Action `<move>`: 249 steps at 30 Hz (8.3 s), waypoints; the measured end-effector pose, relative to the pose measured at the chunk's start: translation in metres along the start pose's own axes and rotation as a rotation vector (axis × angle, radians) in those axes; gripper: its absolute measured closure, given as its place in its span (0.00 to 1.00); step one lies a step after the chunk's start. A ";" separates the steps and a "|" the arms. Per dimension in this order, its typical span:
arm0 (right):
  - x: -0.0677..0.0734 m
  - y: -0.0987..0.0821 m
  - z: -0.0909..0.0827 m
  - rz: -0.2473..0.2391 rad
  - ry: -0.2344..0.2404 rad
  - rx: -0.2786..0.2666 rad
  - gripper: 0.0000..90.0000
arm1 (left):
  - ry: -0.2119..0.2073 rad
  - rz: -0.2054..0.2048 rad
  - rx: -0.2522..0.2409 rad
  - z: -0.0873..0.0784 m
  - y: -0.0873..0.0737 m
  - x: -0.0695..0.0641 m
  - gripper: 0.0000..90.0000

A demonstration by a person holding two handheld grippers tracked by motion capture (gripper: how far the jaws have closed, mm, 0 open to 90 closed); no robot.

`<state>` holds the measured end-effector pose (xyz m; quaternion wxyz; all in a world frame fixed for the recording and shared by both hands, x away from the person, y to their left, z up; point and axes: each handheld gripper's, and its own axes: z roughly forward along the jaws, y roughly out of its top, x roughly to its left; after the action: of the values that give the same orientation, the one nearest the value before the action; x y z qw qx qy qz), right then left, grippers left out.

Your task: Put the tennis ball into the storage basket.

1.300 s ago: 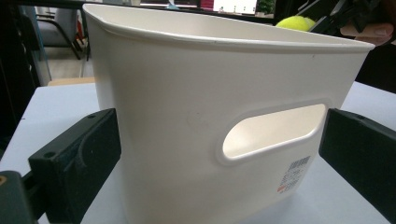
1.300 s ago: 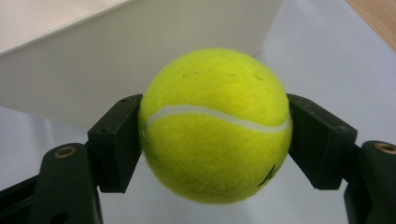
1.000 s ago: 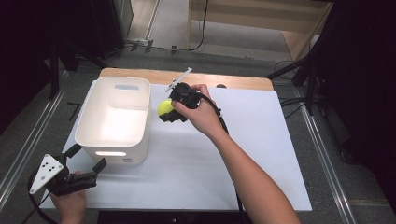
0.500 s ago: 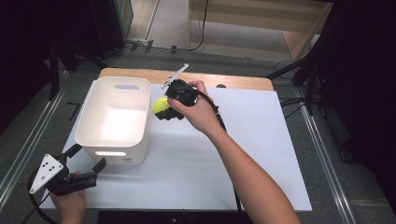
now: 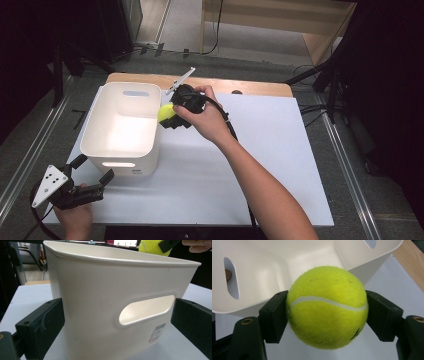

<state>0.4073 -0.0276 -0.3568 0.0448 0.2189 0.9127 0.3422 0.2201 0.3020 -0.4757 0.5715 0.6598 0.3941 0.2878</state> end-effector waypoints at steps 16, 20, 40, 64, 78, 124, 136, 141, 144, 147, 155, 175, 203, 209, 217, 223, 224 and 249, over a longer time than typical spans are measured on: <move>0.005 0.010 -0.003 -0.011 0.000 -0.015 0.26 | -0.001 -0.002 -0.001 0.000 0.000 0.000 0.00; 0.007 0.014 -0.004 -0.026 0.006 -0.022 0.27 | -0.001 -0.002 -0.001 0.000 0.000 0.000 0.00; 0.023 0.031 0.006 -0.058 0.038 -0.025 0.26 | -0.003 -0.005 -0.002 0.000 0.000 0.000 0.00; 0.037 0.033 0.031 -0.104 0.092 -0.027 0.26 | -0.003 -0.004 -0.002 0.000 0.000 0.000 0.00; 0.046 0.027 0.052 -0.131 0.099 0.061 0.26 | 0.000 -0.005 -0.001 0.000 0.000 0.000 0.00; 0.036 -0.003 0.011 -0.125 0.005 -0.044 0.17 | 0.012 -0.005 -0.001 0.001 0.000 -0.001 0.00; 0.026 -0.027 0.005 -0.076 -0.001 -0.047 0.17 | 0.013 -0.006 -0.002 0.001 0.000 -0.001 0.00; 0.025 -0.036 0.004 -0.069 -0.014 -0.041 0.17 | 0.014 -0.005 -0.002 0.001 0.000 -0.001 0.00; 0.023 -0.042 0.006 -0.070 -0.017 -0.048 0.15 | 0.015 -0.005 -0.003 0.001 0.000 -0.001 0.00; 0.022 -0.050 0.007 -0.052 -0.023 -0.042 0.13 | 0.014 -0.002 0.002 0.001 0.000 -0.001 0.00; 0.021 -0.070 0.009 -0.017 -0.036 -0.033 0.12 | 0.015 0.001 0.003 0.001 0.000 -0.001 0.00; 0.017 -0.112 0.005 0.025 -0.080 -0.056 0.10 | 0.017 0.004 0.005 0.001 0.000 -0.001 0.00; 0.018 -0.156 -0.020 0.083 -0.121 -0.130 0.02 | 0.019 0.008 0.013 0.001 0.000 -0.002 0.00; 0.020 -0.165 -0.025 0.095 -0.142 -0.142 0.00 | 0.020 0.006 0.011 0.002 0.000 -0.002 0.00; 0.019 -0.182 -0.038 0.119 -0.175 -0.176 0.00 | 0.017 0.007 0.013 0.002 -0.001 -0.003 0.00; 0.018 -0.196 -0.047 0.143 -0.195 -0.194 0.00 | 0.019 0.013 0.015 0.003 -0.001 -0.003 0.00; 0.018 -0.199 -0.049 0.149 -0.199 -0.197 0.00 | 0.019 0.013 0.015 0.003 -0.001 -0.003 0.00; 0.017 -0.268 -0.087 0.232 -0.279 -0.296 0.00 | 0.027 0.021 0.022 0.003 -0.001 -0.004 0.00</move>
<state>0.2726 -0.2528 -0.4618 0.1623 0.3584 0.8063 0.4417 0.2202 0.2975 -0.4769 0.5558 0.6662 0.3979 0.2983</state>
